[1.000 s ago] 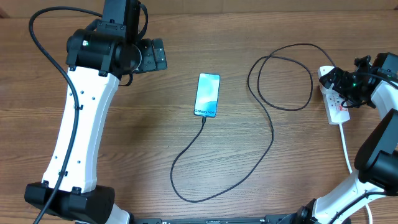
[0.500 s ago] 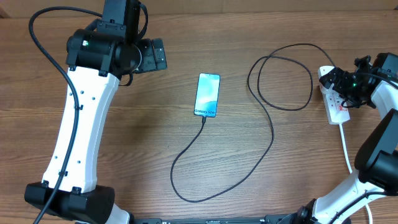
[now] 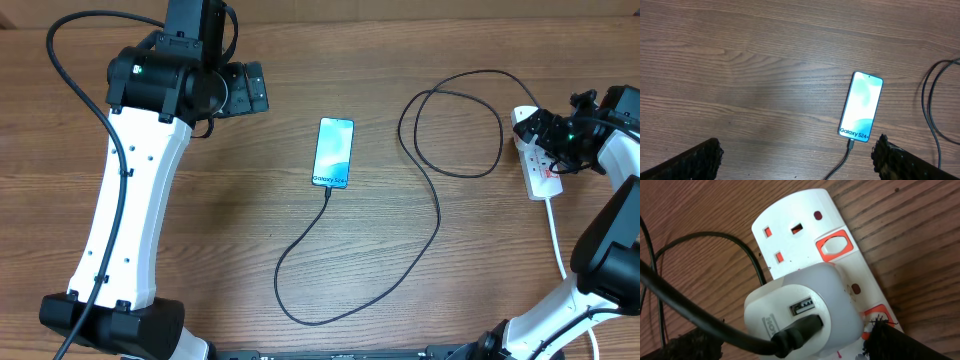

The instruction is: Plug charger to phone and switch on socket

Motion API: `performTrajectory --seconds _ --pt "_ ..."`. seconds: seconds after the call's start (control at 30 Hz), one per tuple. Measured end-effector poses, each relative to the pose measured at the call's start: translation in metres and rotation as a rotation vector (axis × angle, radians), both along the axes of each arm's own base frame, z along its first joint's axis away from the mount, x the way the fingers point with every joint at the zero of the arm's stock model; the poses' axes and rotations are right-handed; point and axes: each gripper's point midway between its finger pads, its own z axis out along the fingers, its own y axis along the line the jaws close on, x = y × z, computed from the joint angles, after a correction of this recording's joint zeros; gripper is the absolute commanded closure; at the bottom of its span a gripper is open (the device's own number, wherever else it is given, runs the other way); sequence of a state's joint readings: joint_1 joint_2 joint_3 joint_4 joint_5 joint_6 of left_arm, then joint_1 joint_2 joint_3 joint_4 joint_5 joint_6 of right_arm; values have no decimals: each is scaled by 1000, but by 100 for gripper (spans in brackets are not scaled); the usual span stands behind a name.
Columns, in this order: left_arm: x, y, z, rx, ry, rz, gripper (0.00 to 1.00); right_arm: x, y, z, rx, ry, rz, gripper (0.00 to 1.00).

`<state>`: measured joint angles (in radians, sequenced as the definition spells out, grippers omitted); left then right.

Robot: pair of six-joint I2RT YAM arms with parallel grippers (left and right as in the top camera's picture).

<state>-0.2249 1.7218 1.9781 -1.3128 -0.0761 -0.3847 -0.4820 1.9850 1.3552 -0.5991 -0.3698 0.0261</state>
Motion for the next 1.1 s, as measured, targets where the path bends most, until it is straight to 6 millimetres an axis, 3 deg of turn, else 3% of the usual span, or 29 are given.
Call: performTrajectory --seconds 1.1 --pt "0 0 0 0 0 0 0 -3 2 -2 15 -32 22 7"
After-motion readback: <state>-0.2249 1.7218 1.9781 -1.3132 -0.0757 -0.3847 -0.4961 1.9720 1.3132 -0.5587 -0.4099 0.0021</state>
